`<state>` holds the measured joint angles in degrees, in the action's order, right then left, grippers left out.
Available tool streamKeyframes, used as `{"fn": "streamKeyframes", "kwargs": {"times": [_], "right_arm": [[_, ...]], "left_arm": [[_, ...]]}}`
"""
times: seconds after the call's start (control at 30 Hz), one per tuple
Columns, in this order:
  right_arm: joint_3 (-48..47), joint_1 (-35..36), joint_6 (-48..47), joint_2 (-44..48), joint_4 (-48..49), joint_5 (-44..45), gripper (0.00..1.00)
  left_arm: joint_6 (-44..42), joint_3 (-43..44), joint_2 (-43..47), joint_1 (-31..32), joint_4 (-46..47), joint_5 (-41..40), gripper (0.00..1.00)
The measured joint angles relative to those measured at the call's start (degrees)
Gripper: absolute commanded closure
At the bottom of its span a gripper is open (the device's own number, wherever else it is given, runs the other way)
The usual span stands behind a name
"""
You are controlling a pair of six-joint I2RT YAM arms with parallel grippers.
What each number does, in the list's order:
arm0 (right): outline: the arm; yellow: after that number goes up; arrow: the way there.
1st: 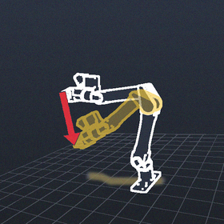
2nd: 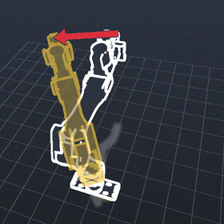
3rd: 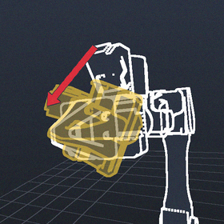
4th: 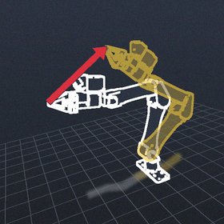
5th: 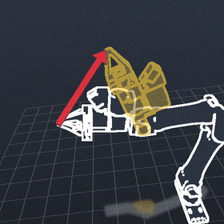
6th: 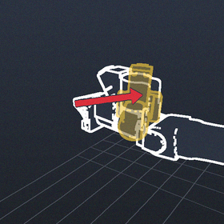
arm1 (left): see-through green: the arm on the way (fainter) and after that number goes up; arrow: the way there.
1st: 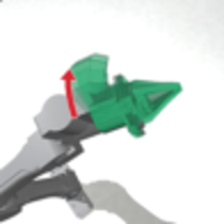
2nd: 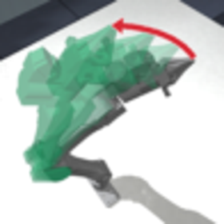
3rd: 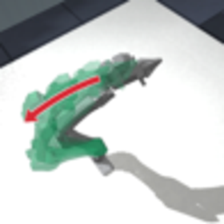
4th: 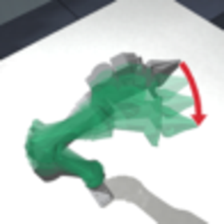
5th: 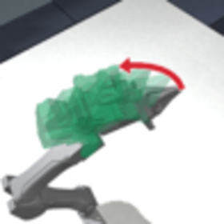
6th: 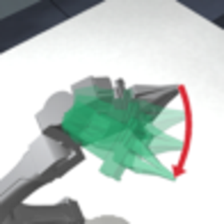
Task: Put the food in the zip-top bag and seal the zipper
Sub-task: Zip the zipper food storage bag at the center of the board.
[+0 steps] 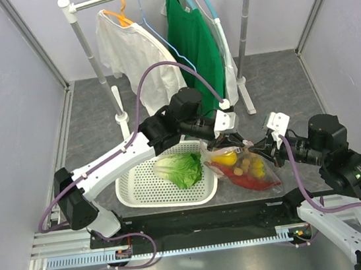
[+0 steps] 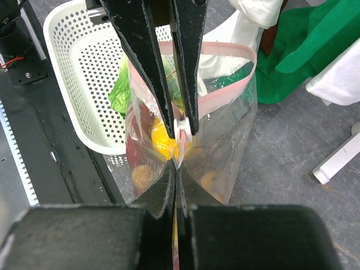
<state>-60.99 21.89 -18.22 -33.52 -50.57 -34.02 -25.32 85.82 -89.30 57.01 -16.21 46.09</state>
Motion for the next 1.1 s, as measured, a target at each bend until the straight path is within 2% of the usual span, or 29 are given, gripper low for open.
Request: {"fn": "streamKeyframes", "kwargs": {"times": [0.47,1.1], "right_arm": [[0.0,0.0,-0.1,0.5,-0.2,0.6,1.0],[-3.0,0.0,3.9,2.0,-0.9,5.2,1.0]], "left_arm": [[-0.1,-2.9,1.4,-3.0,-0.9,0.9,0.91],[-6.7,-10.1,4.2,-13.0,-6.6,1.5,0.91]]}}
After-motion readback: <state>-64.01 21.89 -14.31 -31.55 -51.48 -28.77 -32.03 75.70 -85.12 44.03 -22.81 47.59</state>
